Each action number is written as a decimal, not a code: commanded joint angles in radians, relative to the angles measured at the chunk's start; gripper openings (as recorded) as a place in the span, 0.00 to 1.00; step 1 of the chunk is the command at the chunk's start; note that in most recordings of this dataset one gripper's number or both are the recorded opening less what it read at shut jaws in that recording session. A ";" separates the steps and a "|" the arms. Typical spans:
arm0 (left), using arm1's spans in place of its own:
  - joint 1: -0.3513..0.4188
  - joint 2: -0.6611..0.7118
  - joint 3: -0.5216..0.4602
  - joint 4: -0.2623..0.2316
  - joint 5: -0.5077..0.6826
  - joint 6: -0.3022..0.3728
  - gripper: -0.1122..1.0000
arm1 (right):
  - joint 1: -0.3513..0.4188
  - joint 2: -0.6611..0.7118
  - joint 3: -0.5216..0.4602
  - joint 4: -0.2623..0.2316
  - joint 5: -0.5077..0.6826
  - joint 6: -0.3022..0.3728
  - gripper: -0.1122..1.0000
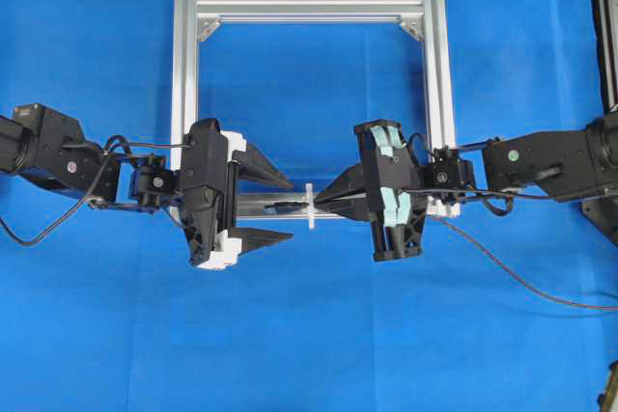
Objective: Insert the wire through the string loop located in the center.
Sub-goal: 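Move the open left gripper to the plug emerging from the loop, then close the left gripper on the plug past the loop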
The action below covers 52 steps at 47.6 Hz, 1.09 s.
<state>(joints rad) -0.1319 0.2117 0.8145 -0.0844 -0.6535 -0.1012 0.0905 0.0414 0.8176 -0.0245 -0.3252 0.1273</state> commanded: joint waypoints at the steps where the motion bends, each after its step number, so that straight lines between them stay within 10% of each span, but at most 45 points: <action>1: -0.002 -0.014 -0.014 0.002 -0.005 0.000 0.92 | 0.000 -0.011 -0.014 0.000 -0.009 -0.002 0.08; 34: 0.003 -0.014 -0.018 0.003 -0.002 0.000 0.89 | 0.000 -0.011 -0.014 0.000 -0.011 -0.002 0.08; 48: 0.005 -0.014 -0.021 0.000 0.015 -0.005 0.22 | 0.000 -0.012 -0.012 -0.002 -0.011 -0.002 0.08; 52: 0.006 -0.014 -0.025 0.000 0.015 -0.005 0.17 | 0.002 -0.012 -0.012 -0.003 -0.011 -0.002 0.08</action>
<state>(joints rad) -0.1273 0.2117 0.8084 -0.0844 -0.6335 -0.1058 0.0920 0.0414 0.8191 -0.0261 -0.3252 0.1258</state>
